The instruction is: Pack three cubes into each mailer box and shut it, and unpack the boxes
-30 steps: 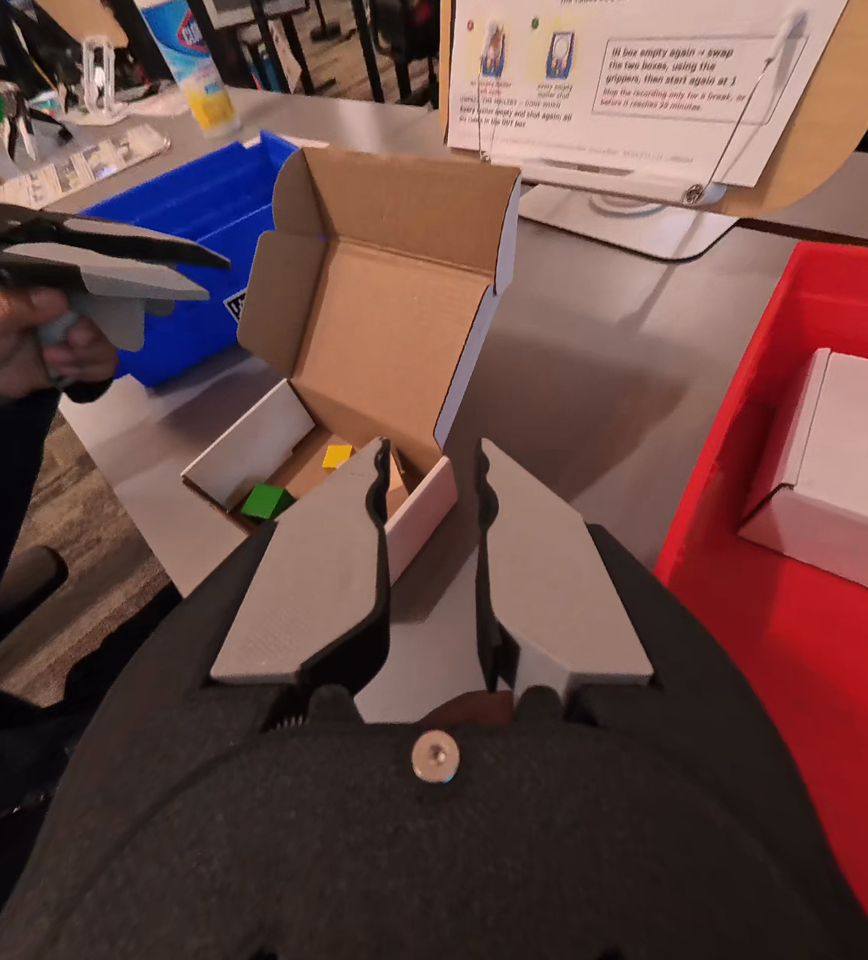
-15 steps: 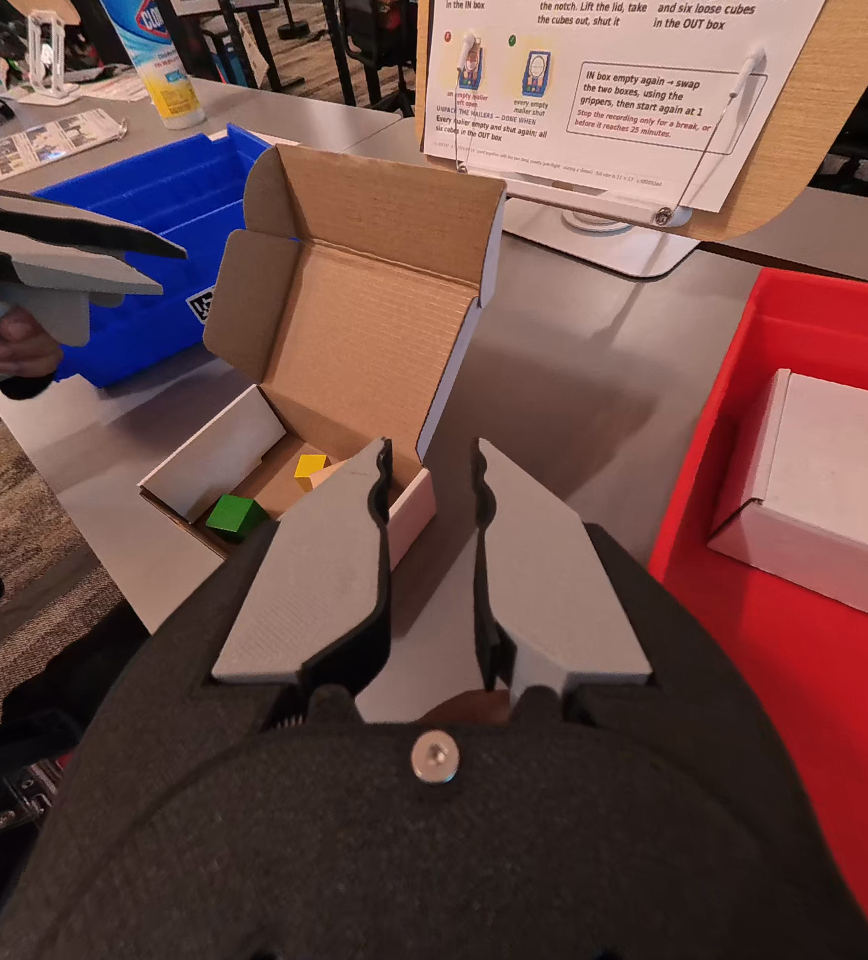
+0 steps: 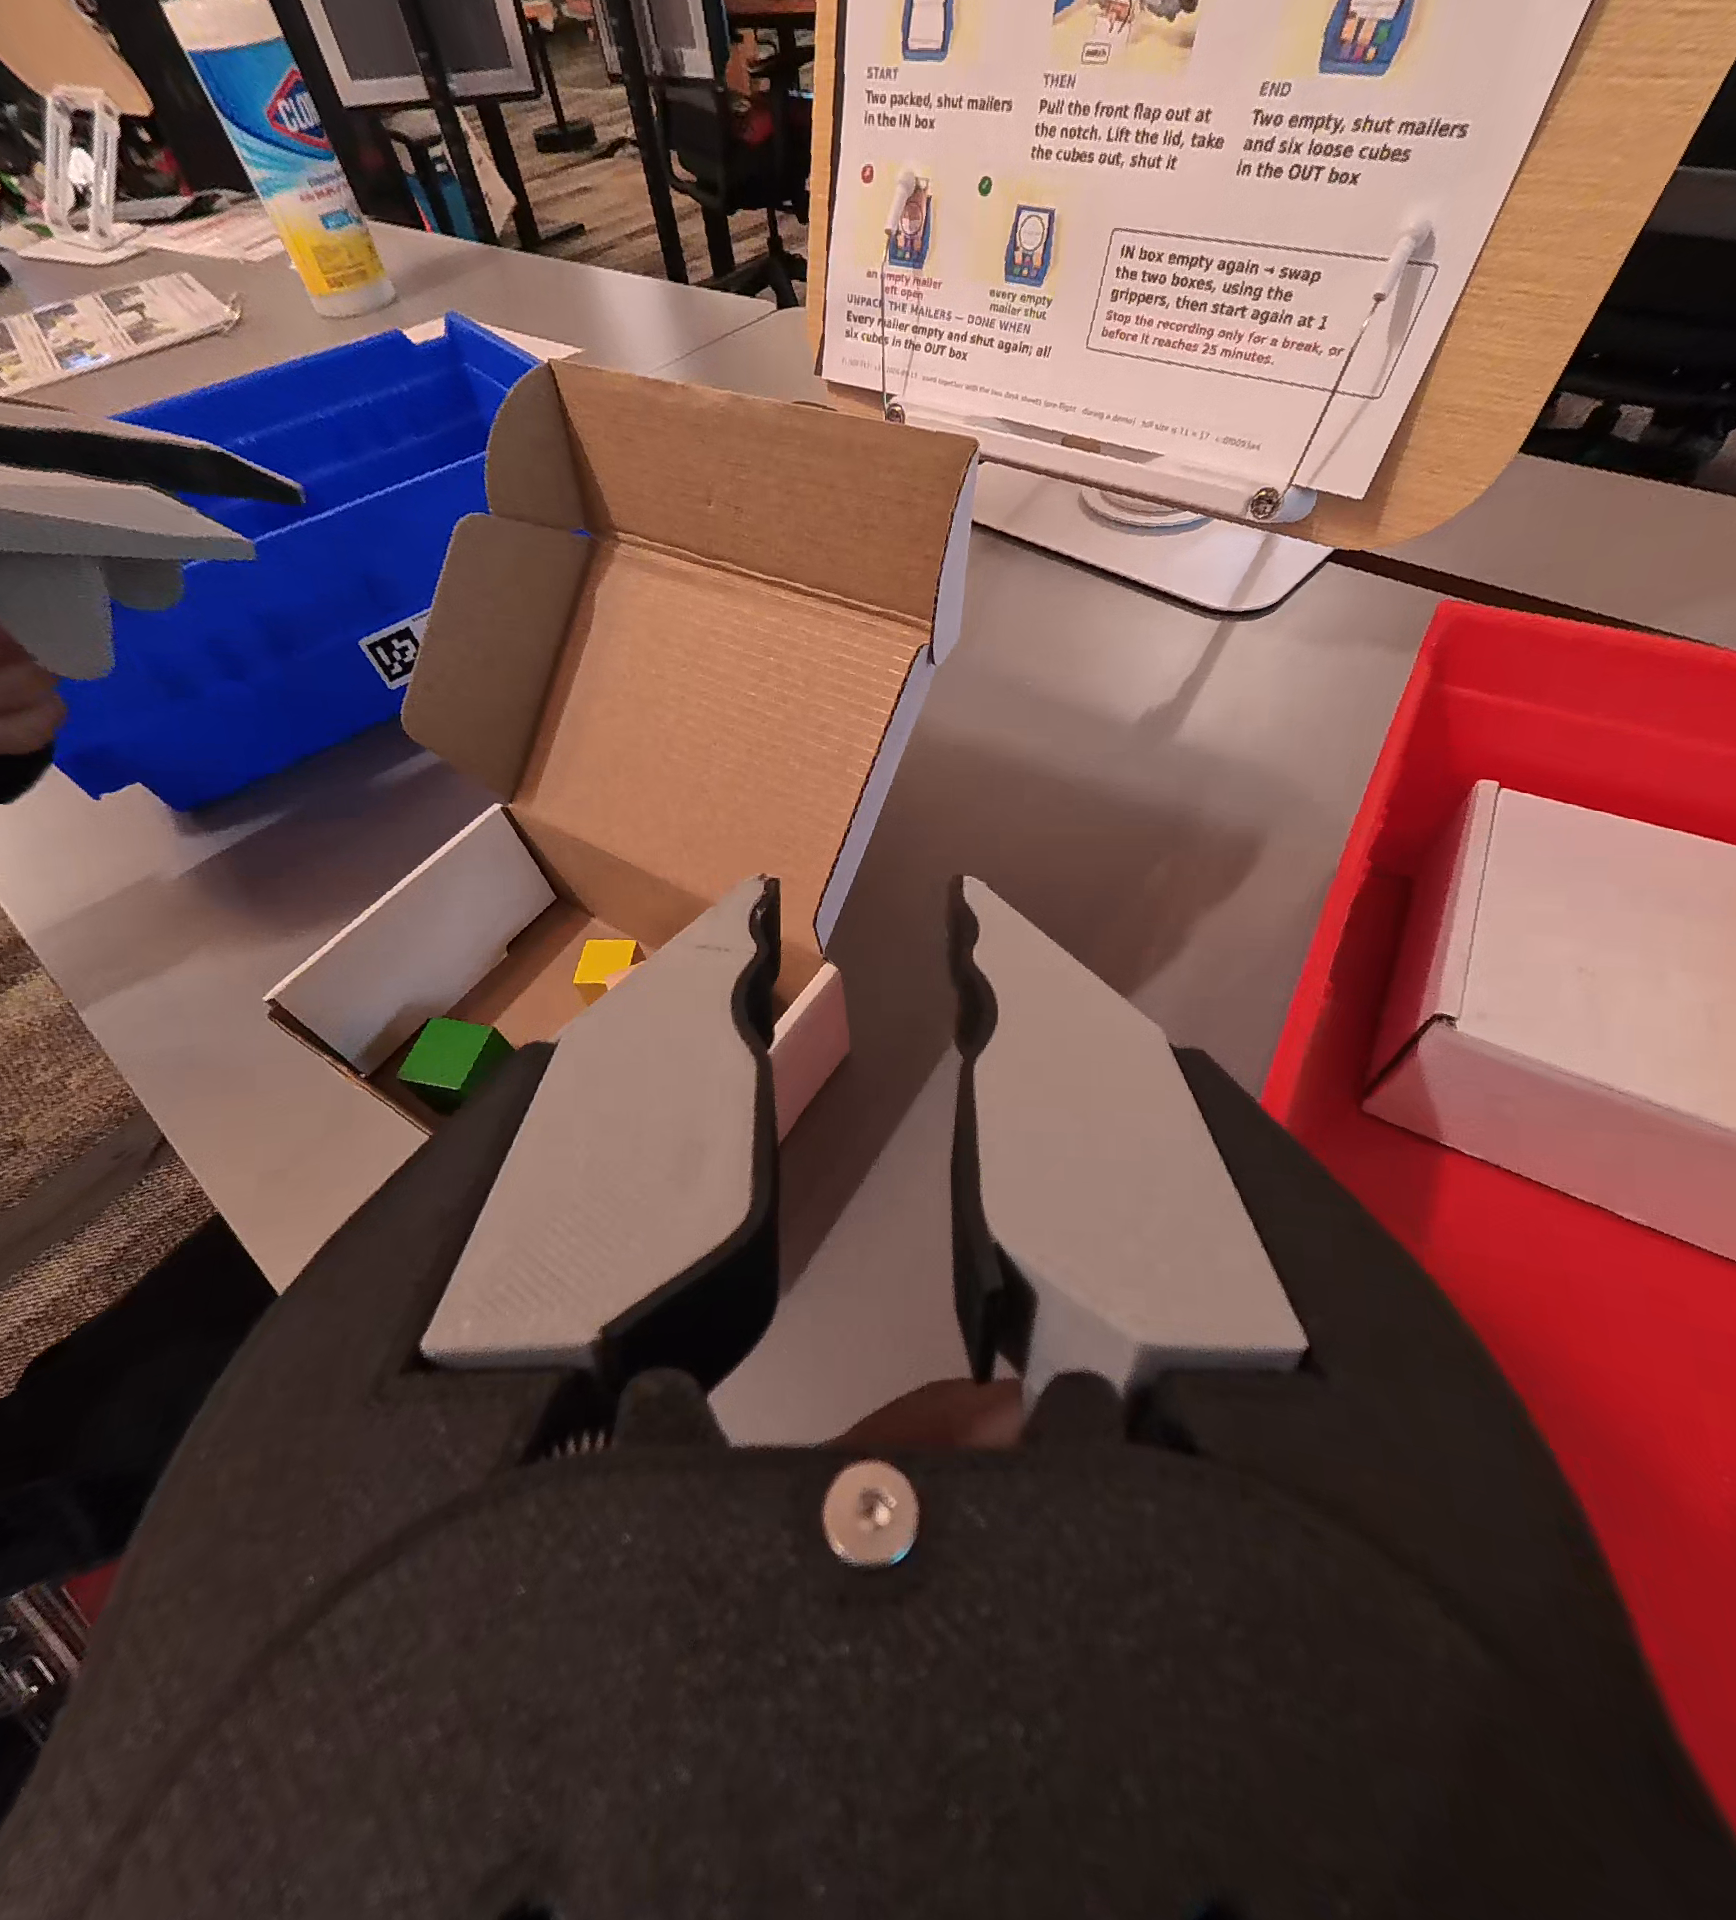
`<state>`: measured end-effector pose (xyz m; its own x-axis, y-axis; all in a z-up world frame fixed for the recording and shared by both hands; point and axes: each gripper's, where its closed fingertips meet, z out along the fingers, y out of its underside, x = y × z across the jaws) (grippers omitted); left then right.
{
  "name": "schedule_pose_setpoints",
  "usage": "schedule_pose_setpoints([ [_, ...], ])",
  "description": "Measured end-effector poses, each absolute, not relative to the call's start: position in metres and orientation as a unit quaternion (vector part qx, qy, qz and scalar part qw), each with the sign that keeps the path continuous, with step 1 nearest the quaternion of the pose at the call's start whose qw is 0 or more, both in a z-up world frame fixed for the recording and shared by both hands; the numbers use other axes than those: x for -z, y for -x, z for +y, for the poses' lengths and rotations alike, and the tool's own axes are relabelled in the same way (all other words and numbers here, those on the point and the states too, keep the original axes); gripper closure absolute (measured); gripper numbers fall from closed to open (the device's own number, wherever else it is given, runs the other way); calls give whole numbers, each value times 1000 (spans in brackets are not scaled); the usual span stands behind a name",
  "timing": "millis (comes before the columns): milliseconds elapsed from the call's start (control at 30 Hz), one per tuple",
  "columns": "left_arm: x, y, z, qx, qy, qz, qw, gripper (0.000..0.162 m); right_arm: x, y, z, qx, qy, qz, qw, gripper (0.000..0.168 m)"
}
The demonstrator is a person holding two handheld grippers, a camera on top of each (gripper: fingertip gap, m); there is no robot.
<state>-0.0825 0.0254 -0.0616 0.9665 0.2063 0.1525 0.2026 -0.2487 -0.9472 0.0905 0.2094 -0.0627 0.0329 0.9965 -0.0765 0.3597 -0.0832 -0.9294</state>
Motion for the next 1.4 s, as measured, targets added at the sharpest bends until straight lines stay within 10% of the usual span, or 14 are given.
schedule_pose_setpoints([
  [1400,74,62,44,-29,810,-99,577,112,71,-90,212,-375,607,-574,401,139],
])
